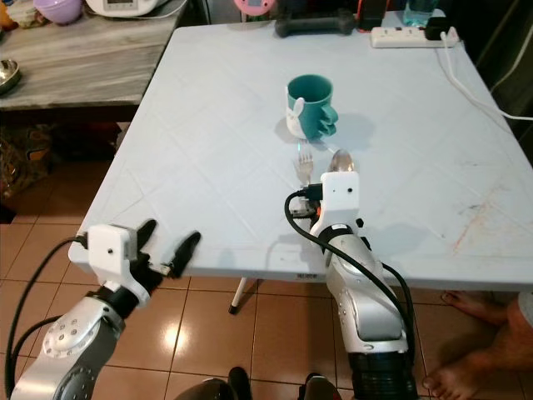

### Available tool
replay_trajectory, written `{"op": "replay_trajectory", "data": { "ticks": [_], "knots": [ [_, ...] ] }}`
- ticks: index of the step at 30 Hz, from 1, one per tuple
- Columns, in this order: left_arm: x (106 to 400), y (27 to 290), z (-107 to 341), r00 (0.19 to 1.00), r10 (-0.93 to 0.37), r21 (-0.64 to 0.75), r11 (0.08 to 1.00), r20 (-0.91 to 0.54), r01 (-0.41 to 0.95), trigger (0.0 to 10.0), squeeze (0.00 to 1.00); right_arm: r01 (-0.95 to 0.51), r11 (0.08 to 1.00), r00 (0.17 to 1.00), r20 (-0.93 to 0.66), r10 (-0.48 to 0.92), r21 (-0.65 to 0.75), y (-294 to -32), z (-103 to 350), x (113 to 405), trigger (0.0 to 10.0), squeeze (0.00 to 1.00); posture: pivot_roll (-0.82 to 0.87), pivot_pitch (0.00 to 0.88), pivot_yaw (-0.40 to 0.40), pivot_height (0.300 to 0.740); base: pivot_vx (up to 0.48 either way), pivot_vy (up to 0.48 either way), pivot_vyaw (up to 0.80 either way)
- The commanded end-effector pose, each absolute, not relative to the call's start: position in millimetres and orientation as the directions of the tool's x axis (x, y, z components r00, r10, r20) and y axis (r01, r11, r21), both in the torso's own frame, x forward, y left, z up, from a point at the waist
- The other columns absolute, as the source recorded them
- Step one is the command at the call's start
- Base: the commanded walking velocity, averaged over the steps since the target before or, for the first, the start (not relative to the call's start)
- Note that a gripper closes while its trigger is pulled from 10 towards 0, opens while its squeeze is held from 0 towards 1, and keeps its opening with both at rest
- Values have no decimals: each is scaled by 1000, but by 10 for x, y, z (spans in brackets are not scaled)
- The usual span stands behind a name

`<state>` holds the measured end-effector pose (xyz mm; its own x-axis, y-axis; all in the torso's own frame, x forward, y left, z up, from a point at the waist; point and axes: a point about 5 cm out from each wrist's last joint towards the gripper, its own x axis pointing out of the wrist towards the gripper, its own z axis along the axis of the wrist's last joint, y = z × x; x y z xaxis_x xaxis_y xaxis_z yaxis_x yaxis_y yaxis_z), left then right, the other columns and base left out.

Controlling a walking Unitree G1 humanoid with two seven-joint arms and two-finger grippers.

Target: Setting the table

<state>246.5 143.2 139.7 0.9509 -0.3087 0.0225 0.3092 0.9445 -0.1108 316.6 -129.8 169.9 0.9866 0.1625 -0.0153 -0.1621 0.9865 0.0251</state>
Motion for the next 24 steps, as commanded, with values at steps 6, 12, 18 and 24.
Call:
{"op": "replay_trajectory", "data": {
  "ticks": [6, 12, 18, 24],
  "knots": [
    [2554, 1628, 1382, 991, -131, -58, 989, 40, 133, 10000, 0, -169, 985, 972, 157, 173, -38, -1238, 1940, 3106, 941, 0, -173, 168, 119, 740, 0, 0, 0],
    [2614, 1655, 1381, 996, -80, -65, 994, 47, 83, 10000, 0, -177, 983, 964, 192, 182, -45, -1244, 1953, 3062, 10000, 0, -176, 148, 109, 740, 0, 0, 0],
    [2615, 1689, 1362, 997, -55, -64, 996, 58, 59, 10000, 0, -180, 978, 958, 208, 199, -106, -1253, 1925, 2999, 10000, 0, -175, 140, 100, 740, 0, 0, 0],
    [2627, 1667, 1354, 996, -67, -56, 996, 62, 70, 10000, 0, -168, 980, 961, 203, 187, -107, -1283, 1910, 3012, 10000, 0, -173, 141, 91, 740, 0, 0, 0]
  ]
}}
